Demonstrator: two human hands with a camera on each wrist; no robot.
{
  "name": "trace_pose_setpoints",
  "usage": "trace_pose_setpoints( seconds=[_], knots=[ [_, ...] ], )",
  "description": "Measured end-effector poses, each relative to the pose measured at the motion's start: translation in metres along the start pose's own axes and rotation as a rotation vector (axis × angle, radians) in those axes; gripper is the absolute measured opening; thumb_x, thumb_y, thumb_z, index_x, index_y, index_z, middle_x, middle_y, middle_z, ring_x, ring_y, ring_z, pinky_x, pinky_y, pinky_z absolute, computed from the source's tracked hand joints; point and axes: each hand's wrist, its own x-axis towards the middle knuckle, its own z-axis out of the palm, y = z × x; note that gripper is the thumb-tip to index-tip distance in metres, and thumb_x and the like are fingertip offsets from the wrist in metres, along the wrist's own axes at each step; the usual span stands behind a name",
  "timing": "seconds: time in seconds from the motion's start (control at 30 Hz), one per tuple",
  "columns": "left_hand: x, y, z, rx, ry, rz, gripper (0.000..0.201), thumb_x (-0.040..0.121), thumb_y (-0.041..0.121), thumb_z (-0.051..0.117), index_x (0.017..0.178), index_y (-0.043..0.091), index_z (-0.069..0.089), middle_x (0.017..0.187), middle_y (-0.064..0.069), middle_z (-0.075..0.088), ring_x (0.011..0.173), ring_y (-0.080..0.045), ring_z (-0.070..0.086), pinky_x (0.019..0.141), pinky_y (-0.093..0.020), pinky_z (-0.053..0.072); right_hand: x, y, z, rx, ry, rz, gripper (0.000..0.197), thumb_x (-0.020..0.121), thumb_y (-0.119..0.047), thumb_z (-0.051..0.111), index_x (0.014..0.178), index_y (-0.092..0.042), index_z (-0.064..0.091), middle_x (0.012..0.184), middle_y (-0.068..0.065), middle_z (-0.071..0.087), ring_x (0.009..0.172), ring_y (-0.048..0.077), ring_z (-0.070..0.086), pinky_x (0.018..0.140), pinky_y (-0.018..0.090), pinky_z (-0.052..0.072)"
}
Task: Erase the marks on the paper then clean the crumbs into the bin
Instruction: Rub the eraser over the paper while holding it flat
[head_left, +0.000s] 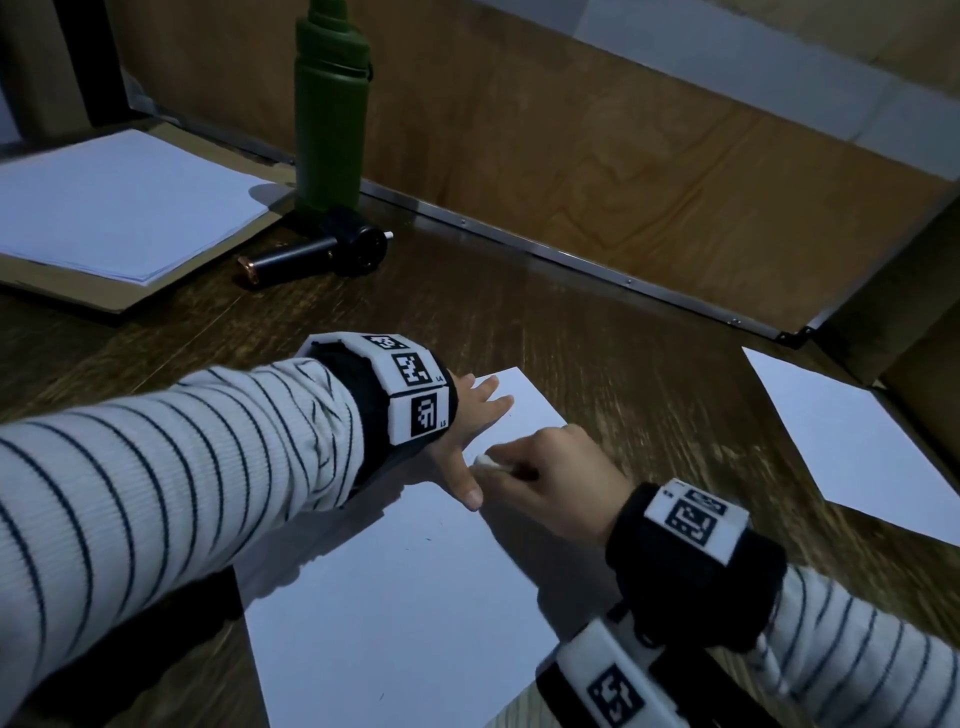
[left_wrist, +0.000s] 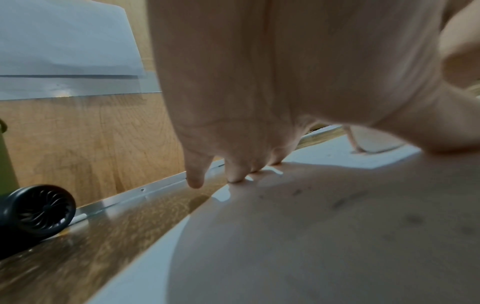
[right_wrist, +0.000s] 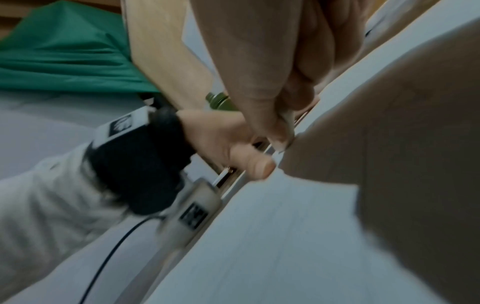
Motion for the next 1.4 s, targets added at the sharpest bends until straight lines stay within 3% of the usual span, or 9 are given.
trace_pose_setpoints(
  seconds=[0.13,0.23,0.47,0.7,0.9,1.0,1.1,1.3,1.4],
  knots=[
    [0.0,-0.002,-0.001,-0.005,0.0,-0.001,0.12,0.071,0.07,0.059,0.148,0.02,-0.017,0.158,-0.007,-0.017,0.146,-0.029,-0.007,0.115,-0.054,0.006,0.023,0.036,-0.006,-0.022,0.149,0.203,0.028,0.084,-0.024,0.052,0.069,-0.003,0.062,0.059,0.013,0.057,0.058,0.026,0.045,0.059,0.032,0.042],
    [0.004,-0.005,0.003,-0.017,-0.006,-0.012,0.124,0.065,0.076,0.059,0.148,0.025,-0.018,0.157,-0.005,-0.019,0.146,-0.028,-0.008,0.114,-0.056,0.005,0.032,0.049,-0.007,0.013,0.167,0.3,0.033,0.088,-0.03,0.053,0.07,-0.006,0.066,0.069,0.014,0.065,0.069,0.03,0.056,0.061,0.03,0.039],
    [0.007,0.002,0.003,-0.052,0.001,-0.04,0.124,0.065,0.073,0.063,0.148,0.028,-0.018,0.157,-0.006,-0.02,0.146,-0.029,-0.009,0.115,-0.053,0.007,-0.017,-0.002,0.001,0.027,-0.002,-0.068,0.027,0.087,-0.024,0.053,0.065,-0.01,0.057,0.047,0.0,0.035,0.054,0.012,0.04,0.053,0.019,0.029],
    [0.002,0.0,0.003,-0.076,0.006,-0.027,0.133,0.057,0.073,0.068,0.147,0.029,-0.018,0.157,-0.004,-0.021,0.146,-0.028,-0.011,0.114,-0.055,0.006,0.004,0.036,-0.008,-0.007,0.18,0.27,0.044,0.087,-0.028,0.053,0.05,-0.011,0.037,0.053,0.009,0.035,0.056,0.022,0.031,0.055,0.03,0.026],
    [0.002,0.005,-0.001,-0.055,-0.008,-0.044,0.123,0.067,0.068,0.065,0.148,0.026,-0.019,0.157,-0.006,-0.021,0.146,-0.028,-0.013,0.115,-0.053,0.005,-0.022,-0.001,0.008,0.015,0.057,-0.001,0.039,0.086,-0.038,0.048,0.058,-0.011,0.049,0.049,0.004,0.038,0.051,0.016,0.036,0.05,0.019,0.027],
    [0.001,0.004,-0.001,-0.062,-0.006,-0.041,0.124,0.066,0.068,0.065,0.148,0.026,-0.018,0.157,-0.006,-0.02,0.146,-0.027,-0.013,0.115,-0.052,0.006,-0.015,0.018,-0.001,-0.049,0.084,0.106,0.039,0.084,-0.036,0.049,0.057,-0.008,0.055,0.051,0.007,0.039,0.052,0.019,0.033,0.053,0.028,0.029],
    [0.003,0.001,0.003,-0.086,0.008,-0.03,0.126,0.063,0.07,0.066,0.148,0.028,-0.017,0.157,-0.004,-0.02,0.146,-0.027,-0.013,0.115,-0.053,0.006,-0.006,0.037,-0.011,-0.074,0.177,0.301,0.043,0.082,-0.023,0.052,0.047,-0.011,0.03,0.049,0.007,0.031,0.052,0.022,0.027,0.051,0.032,0.025],
    [0.006,0.002,0.003,-0.042,-0.005,-0.044,0.126,0.064,0.072,0.064,0.147,0.027,-0.018,0.157,-0.005,-0.02,0.146,-0.028,-0.013,0.115,-0.054,0.005,-0.022,-0.004,0.007,-0.032,0.057,0.021,0.04,0.089,-0.031,0.051,0.054,-0.012,0.045,0.049,0.004,0.04,0.051,0.018,0.037,0.051,0.021,0.027],
    [0.006,0.001,0.003,-0.046,-0.014,-0.042,0.127,0.063,0.071,0.065,0.147,0.027,-0.019,0.157,-0.006,-0.021,0.146,-0.028,-0.013,0.115,-0.054,0.006,-0.017,0.014,0.002,-0.087,0.091,0.157,0.035,0.084,-0.028,0.052,0.057,-0.007,0.045,0.053,0.008,0.042,0.058,0.026,0.037,0.057,0.033,0.034]
  ],
)
